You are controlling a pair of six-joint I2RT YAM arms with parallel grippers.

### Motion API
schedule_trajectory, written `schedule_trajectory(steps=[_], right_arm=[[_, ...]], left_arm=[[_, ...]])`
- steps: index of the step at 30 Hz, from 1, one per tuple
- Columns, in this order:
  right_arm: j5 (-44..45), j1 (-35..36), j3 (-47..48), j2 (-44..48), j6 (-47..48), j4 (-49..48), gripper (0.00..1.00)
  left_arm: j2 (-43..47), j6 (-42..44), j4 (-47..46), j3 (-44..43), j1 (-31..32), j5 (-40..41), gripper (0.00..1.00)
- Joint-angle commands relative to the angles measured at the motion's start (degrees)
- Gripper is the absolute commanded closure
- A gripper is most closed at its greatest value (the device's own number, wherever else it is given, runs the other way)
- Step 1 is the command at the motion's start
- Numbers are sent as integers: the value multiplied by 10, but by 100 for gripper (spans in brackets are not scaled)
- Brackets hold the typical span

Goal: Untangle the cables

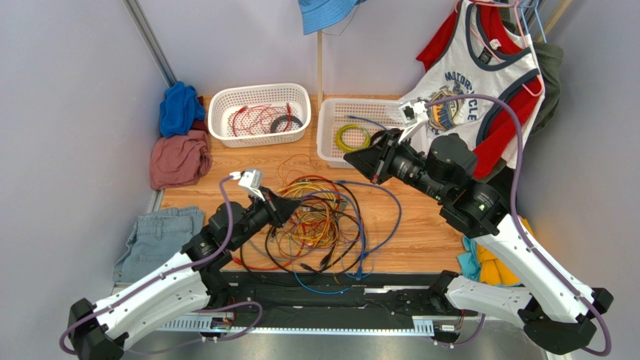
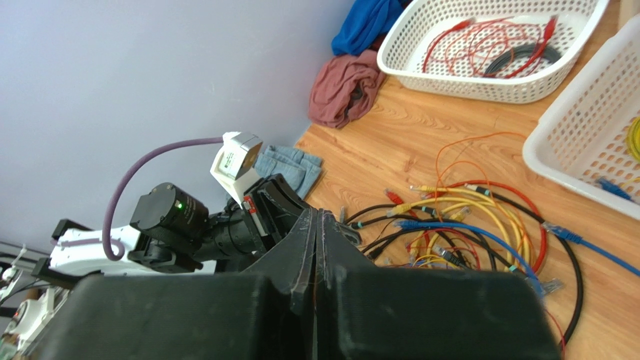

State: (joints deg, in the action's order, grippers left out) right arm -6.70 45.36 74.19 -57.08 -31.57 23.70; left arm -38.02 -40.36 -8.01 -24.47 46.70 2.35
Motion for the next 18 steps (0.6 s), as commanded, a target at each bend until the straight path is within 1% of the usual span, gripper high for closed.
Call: schedule_trajectory(steps=[1, 5, 6, 7, 8, 9, 11, 12, 14, 15, 18], right_arm=[[42, 3, 2, 6, 23, -6, 100], [45, 4, -4, -12, 41, 13, 100], [62, 3, -9, -19, 48, 25, 98], [70, 3, -19, -23, 55, 45, 90], [101, 3, -32, -27, 64, 54, 72], [150, 3, -62, -36, 70, 63, 63], [187, 3, -93, -51, 75, 76, 47], [212, 3, -126, -67, 78, 76, 45], [235, 2, -153, -88, 71, 71, 40], [244, 1, -163, -110, 71, 66, 39], [252, -2, -187, -156, 62, 50, 39]], left_arm=[[26, 7, 167, -24, -10, 143, 100], [31, -10, 179, -15, -10, 144, 100], [31, -13, 179, -11, -10, 143, 100], [33, -13, 179, -10, -10, 138, 100], [36, -16, 180, -8, -10, 137, 100], [37, -17, 181, -6, -10, 136, 100], [41, -21, 187, -4, -10, 135, 100], [40, -21, 188, -1, -10, 134, 98], [41, -27, 193, 3, -10, 131, 91], [40, -31, 193, 5, -10, 129, 81], [42, -39, 197, 15, -10, 121, 69]])
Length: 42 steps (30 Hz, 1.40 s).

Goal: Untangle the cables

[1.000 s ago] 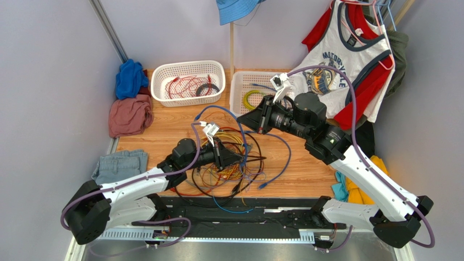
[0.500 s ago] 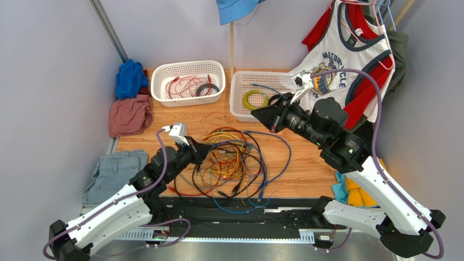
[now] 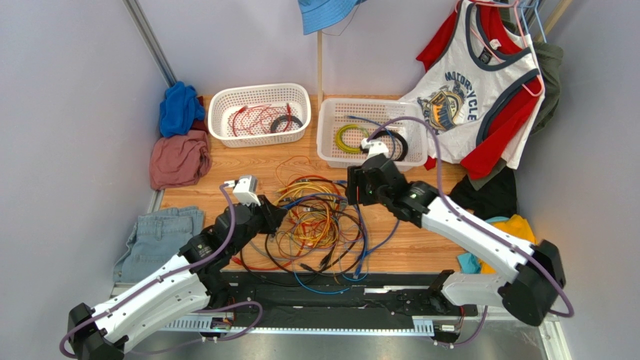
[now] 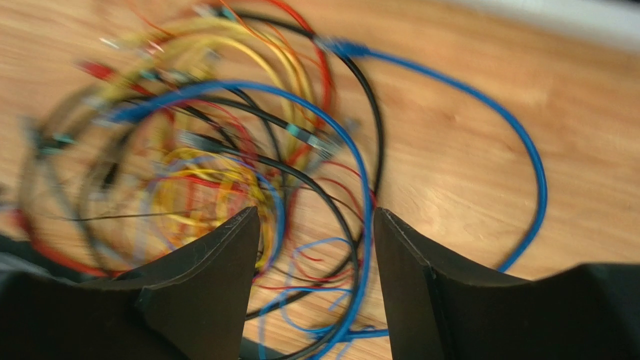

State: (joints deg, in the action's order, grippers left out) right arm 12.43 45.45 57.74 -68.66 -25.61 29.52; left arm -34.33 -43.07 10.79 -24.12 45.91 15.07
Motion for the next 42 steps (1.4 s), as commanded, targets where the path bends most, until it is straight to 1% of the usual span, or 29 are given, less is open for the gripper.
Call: schedule_trajectory(steps=[1, 6, 11, 15, 18, 21, 22, 24, 25, 28, 30, 31, 33, 34, 37, 40, 42], right_arm=[[62, -4, -30, -52, 3, -13, 38], [85, -10, -25, -125, 1, -17, 38], [70, -26, -24, -182, -4, -24, 39], [56, -35, -35, -215, -7, -48, 44], [49, -39, -44, -234, -8, -65, 50], [45, -41, -48, -244, -10, -74, 68], [48, -41, -49, -244, -12, -75, 82], [51, -41, -53, -232, -13, -80, 92], [52, -41, -56, -214, -14, -81, 100], [56, -41, -60, -165, -14, -78, 100], [61, -41, -55, -135, -15, -58, 100], [64, -41, -50, -96, -16, -51, 100], [77, -38, -41, -51, -18, -32, 100], [82, -35, -35, -4, -18, -25, 100], [95, -33, 4, 71, -15, 0, 100], [110, -32, 63, 113, -4, 19, 100], [117, -32, 116, 126, 7, 34, 100]], left_arm=[[5, -15, 8, 14, -1, -8, 68], [15, -23, 11, 32, -2, -14, 67], [28, -30, 11, 46, -2, -20, 67], [30, -34, 11, 54, -2, -23, 67], [33, -37, 10, 60, -2, -26, 67], [33, -38, 6, 64, -2, -28, 67], [33, -38, 7, 65, -2, -28, 67], [33, -37, 7, 64, -2, -28, 67], [34, -37, 7, 63, -2, -28, 67], [33, -37, 8, 63, -2, -26, 67], [33, -36, 6, 63, -2, -25, 67], [34, -37, 6, 63, -2, -25, 67], [33, -36, 6, 61, -2, -24, 67], [33, -35, 6, 61, -2, -23, 68], [34, -37, 6, 59, -2, -20, 68], [32, -40, 4, 59, -2, -15, 68], [33, -42, 4, 58, -2, -14, 68]])
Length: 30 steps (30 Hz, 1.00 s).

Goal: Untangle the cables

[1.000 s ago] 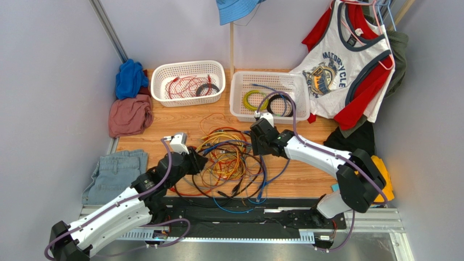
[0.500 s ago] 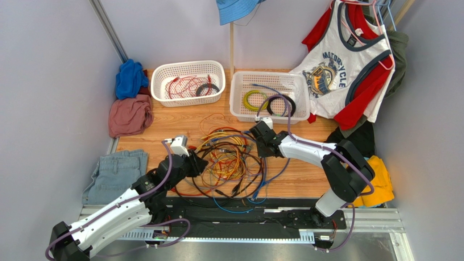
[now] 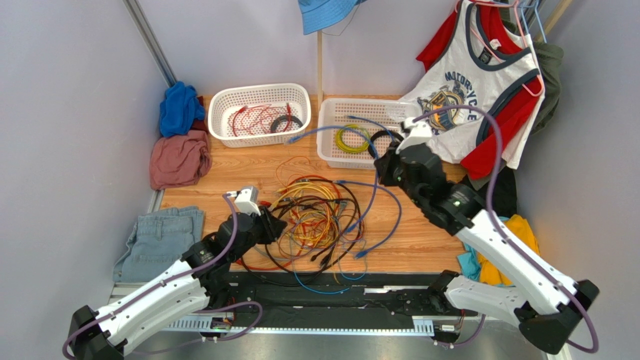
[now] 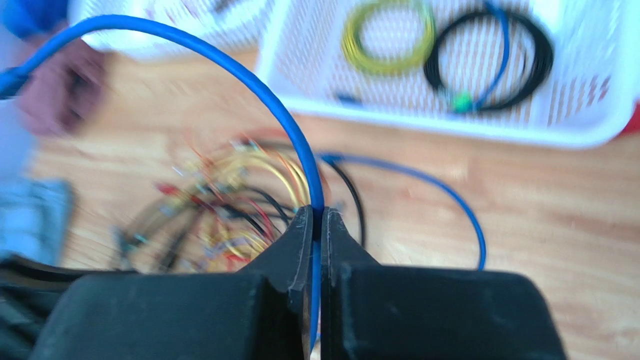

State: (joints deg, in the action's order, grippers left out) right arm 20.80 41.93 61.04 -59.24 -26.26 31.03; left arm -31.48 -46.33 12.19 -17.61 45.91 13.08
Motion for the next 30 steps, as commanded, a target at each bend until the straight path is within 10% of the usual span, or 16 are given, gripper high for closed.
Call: schedule_trajectory(steps=[1, 11, 20, 30], right_arm=[[41, 3, 99, 34, 17, 22, 100], [22, 3, 136, 2, 32, 7, 100], [-17, 4, 88, -6, 16, -27, 100], [-46, 8, 95, -7, 13, -25, 100]], left_arm=[[5, -10, -9, -8, -2, 5, 68], [11, -7, -15, -17, -2, -10, 67], [-5, 7, -294, 20, -2, -222, 4], [-171, 109, -448, -16, 23, -378, 3]])
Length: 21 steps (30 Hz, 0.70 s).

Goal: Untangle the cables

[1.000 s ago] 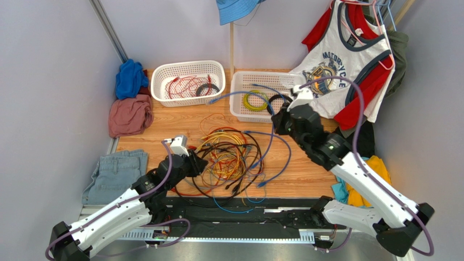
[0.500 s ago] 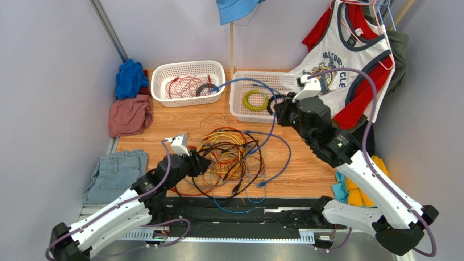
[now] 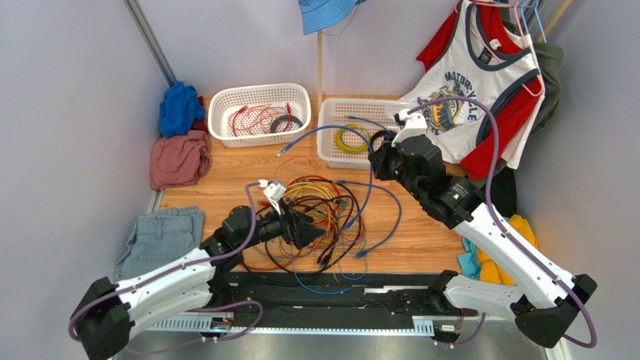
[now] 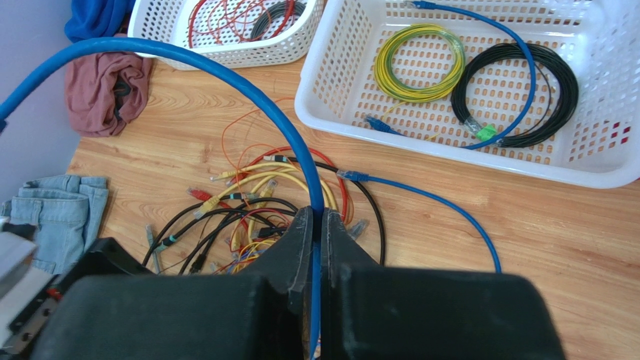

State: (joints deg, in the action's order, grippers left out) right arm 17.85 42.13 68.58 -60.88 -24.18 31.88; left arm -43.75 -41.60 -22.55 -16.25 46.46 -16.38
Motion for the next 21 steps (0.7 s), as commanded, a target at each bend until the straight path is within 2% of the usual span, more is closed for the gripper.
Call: schedule_trajectory(steps=[1, 6, 11, 13, 14, 16, 17, 19, 20, 21], right_arm=[[-18, 6, 20, 10, -8, -32, 100], [-26, 7, 24, 11, -9, -31, 100], [-33, 8, 28, 11, -9, -31, 100], [-33, 7, 26, 12, -9, -31, 100], [-31, 8, 25, 13, -7, -31, 100], [-29, 8, 23, 14, -6, -30, 100], [-29, 7, 22, 16, -6, -30, 100], [-26, 8, 18, 20, -5, -31, 100], [-26, 7, 18, 22, -5, -31, 100], [-24, 7, 17, 23, -3, -29, 100]], left_arm=[[-59, 78, -109, -32, 32, -93, 3], [-121, 122, -127, -53, 72, -92, 4], [-193, 125, -130, -81, 79, -97, 7], [-214, 124, -136, -89, 81, -115, 16], [-230, 125, -137, -96, 82, -119, 25], [-248, 128, -138, -100, 83, -126, 36], [-252, 129, -138, -102, 83, -128, 48], [-255, 132, -138, -99, 83, -128, 62], [-253, 132, -137, -99, 83, -128, 79], [-251, 134, -132, -98, 83, -123, 87]])
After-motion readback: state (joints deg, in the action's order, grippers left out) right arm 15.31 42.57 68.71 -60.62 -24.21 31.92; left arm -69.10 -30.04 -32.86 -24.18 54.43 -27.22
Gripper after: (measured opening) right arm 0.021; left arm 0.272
